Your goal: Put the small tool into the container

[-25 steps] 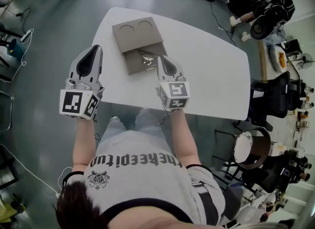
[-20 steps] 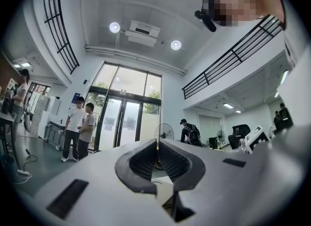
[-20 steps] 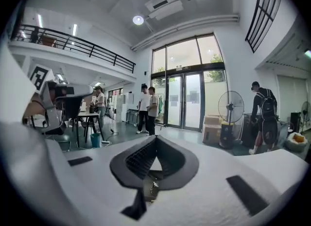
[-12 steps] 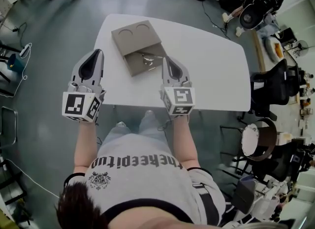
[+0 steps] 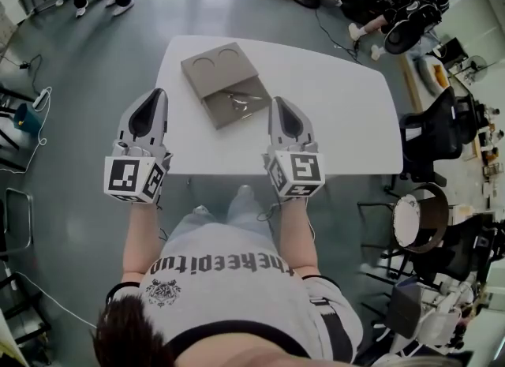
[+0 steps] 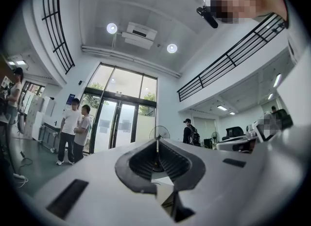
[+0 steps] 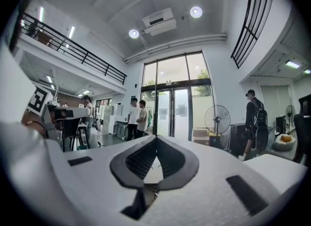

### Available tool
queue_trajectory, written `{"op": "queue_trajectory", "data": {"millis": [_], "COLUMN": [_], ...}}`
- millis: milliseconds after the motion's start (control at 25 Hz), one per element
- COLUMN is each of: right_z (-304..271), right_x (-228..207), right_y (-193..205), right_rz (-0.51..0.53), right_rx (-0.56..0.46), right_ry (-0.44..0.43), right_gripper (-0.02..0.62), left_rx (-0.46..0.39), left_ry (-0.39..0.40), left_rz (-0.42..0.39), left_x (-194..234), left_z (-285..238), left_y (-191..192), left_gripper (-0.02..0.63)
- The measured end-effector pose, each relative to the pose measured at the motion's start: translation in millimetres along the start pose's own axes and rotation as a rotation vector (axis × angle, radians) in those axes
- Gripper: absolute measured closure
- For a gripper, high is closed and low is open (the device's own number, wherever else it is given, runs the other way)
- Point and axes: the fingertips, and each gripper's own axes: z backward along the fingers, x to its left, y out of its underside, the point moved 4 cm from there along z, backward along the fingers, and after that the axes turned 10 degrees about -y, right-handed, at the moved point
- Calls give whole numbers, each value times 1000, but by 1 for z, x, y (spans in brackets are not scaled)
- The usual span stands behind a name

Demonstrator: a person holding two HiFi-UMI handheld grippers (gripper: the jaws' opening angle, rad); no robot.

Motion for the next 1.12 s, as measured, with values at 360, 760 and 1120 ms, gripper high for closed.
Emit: {"op": "queue_trajectory", "data": {"millis": [360, 760, 1120], "right_z": [13, 20, 20], "right_x": [21, 35, 39], "right_y": [-18, -28, -28], "right_rz": [26, 29, 16], "right_rx": [-41, -80, -93], "right_ry": [15, 26, 19], "right_gripper": [591, 594, 594], "left_rx": [-32, -54, -58], "left_ry": [-20, -15, -38], "left_rz": [29, 33, 23], "left_x": [15, 19, 23], "left_z": [15, 23, 28], "left_y": [-13, -19, -21], "left_gripper": [592, 592, 592]}}
